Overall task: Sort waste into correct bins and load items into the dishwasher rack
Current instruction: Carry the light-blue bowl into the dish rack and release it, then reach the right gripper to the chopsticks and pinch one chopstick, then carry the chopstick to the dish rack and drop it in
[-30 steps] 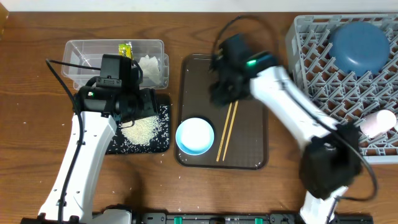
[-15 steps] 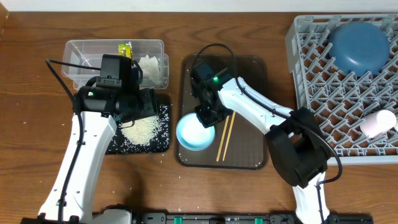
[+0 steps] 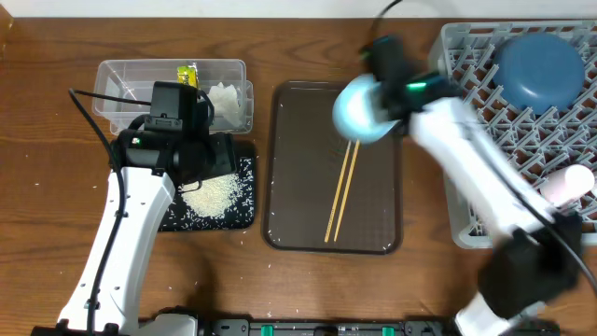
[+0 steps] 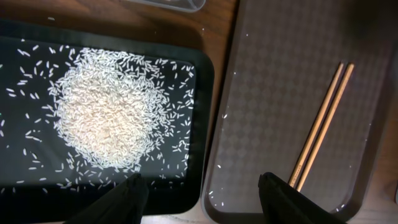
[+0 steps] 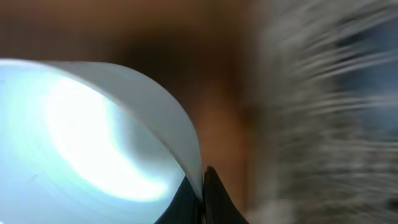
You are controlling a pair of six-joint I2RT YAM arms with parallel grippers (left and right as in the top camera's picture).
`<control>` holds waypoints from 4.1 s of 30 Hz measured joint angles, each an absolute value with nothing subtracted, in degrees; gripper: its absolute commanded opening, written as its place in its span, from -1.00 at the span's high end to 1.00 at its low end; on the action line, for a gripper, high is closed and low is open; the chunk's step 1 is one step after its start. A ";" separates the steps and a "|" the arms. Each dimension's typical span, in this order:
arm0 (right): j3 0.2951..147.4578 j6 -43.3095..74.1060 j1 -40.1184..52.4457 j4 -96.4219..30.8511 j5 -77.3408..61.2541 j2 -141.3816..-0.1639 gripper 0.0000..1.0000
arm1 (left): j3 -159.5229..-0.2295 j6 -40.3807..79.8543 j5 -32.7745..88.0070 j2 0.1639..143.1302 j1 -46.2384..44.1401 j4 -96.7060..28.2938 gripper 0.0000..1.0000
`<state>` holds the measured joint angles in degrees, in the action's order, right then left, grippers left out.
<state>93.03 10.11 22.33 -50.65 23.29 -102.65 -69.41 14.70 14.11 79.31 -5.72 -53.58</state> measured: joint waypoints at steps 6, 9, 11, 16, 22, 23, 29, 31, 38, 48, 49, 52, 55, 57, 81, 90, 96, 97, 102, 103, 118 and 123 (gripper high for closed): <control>93.97 4.80 13.82 -44.51 43.53 -95.55 0.97 | -69.41 14.72 14.15 79.31 -5.72 -53.58 -0.23; 93.86 4.95 10.44 -44.80 52.47 -96.90 0.98 | -69.41 14.72 14.15 79.31 -5.72 -53.58 -0.23; 93.21 6.37 7.86 -45.45 57.78 -98.35 0.98 | -69.41 14.72 14.15 79.31 -5.72 -53.58 -0.22; 90.21 10.44 3.33 -45.67 66.50 -101.19 0.97 | -69.41 14.72 14.13 79.31 -5.72 -53.60 -0.24; 84.05 14.17 1.23 -43.00 73.19 -104.03 0.98 | -69.41 14.70 14.13 79.31 -5.72 -53.58 -0.23; 82.61 14.70 0.97 -41.93 73.82 -104.68 0.98 | -69.41 14.72 14.13 79.31 -5.72 -53.58 -0.23; 75.05 15.75 0.82 -36.69 74.61 -106.08 0.98 | -69.41 14.70 14.13 79.31 -5.72 -53.58 -0.24; 73.45 16.03 0.82 -35.66 75.29 -106.08 0.98 | -69.41 14.72 14.15 79.31 -5.72 -53.60 -0.23; 71.99 16.91 2.70 -35.31 72.66 -106.02 0.41 | -69.38 14.72 14.15 79.31 -5.72 -53.60 -0.24; 71.00 18.17 8.93 -39.53 60.18 -105.58 -0.57 | -69.38 14.72 14.15 79.31 -5.72 -53.58 -0.24; 70.96 18.33 8.93 -39.64 58.57 -105.01 -0.57 | -69.38 14.72 14.15 79.31 -5.72 -53.58 -0.24; 70.70 18.46 8.86 -39.79 51.42 -100.68 -0.49 | -69.38 14.72 14.15 79.31 -5.72 -53.60 -0.25; 70.70 17.93 8.86 -39.18 40.97 -93.91 -0.42 | -69.38 14.72 14.15 79.31 -5.72 -53.58 -0.25; 70.72 16.91 8.86 -38.85 31.38 -88.99 -0.35 | -69.38 14.72 14.15 79.31 -5.72 -53.58 -0.25; 70.70 33.67 32.49 -45.65 2.46 -107.37 -0.11 | -69.38 14.72 14.15 79.31 -5.72 -53.58 -0.25; 70.83 38.44 32.69 -44.84 5.10 -111.74 0.35 | -69.38 14.72 14.15 79.31 -5.72 -53.60 -0.25; 70.83 39.53 32.73 -44.91 7.18 -111.83 0.87 | -69.38 14.72 14.15 79.31 -5.72 -53.58 -0.25; 70.83 39.70 32.64 -45.08 7.55 -111.85 0.97 | -69.38 14.72 14.15 79.31 -5.72 -53.58 -0.25; 71.22 36.53 31.59 -45.43 7.31 -111.72 0.98 | -69.38 14.72 14.15 79.31 -5.72 -53.60 -0.24; 71.31 35.00 31.18 -45.65 7.11 -111.57 0.98 | -69.38 14.72 14.15 79.31 -5.72 -53.60 -0.25; 82.04 9.72 13.82 -49.56 7.16 -88.29 0.98 | -69.38 14.72 14.15 79.31 -5.72 -53.58 -0.25; 81.97 3.64 4.78 -50.33 7.33 -90.28 0.98 | -69.36 14.72 14.15 79.31 -5.72 -53.58 -0.25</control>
